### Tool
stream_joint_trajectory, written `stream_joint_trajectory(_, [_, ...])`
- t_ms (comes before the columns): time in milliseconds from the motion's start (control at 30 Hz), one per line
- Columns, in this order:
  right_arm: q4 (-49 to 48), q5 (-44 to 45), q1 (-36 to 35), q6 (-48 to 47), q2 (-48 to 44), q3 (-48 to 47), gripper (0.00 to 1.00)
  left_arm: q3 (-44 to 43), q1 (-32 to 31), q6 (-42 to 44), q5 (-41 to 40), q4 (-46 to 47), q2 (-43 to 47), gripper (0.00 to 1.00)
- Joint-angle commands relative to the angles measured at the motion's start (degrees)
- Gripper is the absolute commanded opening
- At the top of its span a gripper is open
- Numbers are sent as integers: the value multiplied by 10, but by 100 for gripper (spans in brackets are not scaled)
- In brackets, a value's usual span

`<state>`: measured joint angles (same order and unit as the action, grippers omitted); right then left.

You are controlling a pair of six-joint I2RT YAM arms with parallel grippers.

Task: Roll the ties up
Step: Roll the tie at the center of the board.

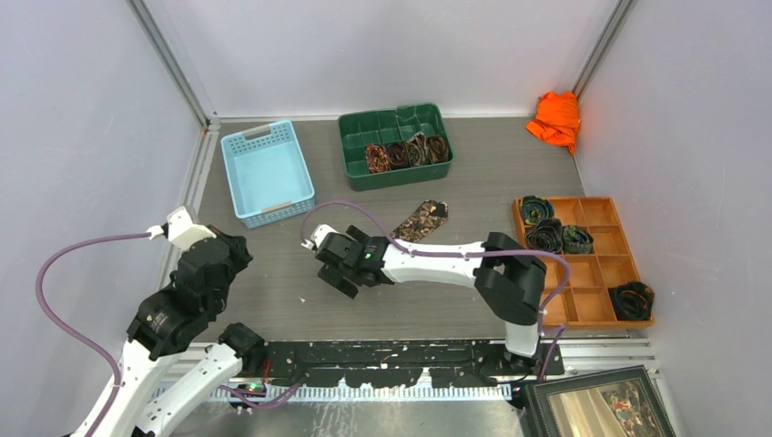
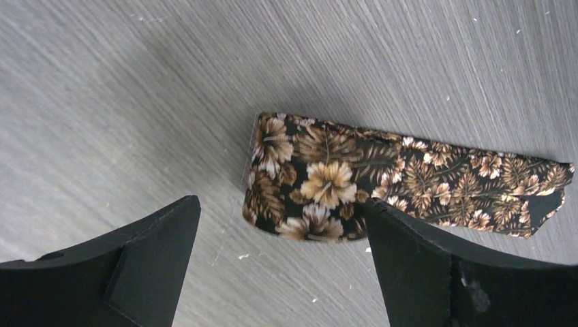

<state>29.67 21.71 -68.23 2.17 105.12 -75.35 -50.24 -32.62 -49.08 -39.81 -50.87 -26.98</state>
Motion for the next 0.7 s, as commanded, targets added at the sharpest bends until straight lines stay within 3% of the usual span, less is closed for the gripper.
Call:
stream_joint_trajectory(0, [-16,33,0,-35,33,-41,96,-6,-2,0,-27,-10,4,0])
stream_joint_trajectory(200, [-29,36,4,-37,70,-44,92,2,-2,0,-30,-9,-1,0])
stream_joint_trajectory(667, [20,-43,74,33,103,-51,58,7,-2,-1,-21,12,-23,0])
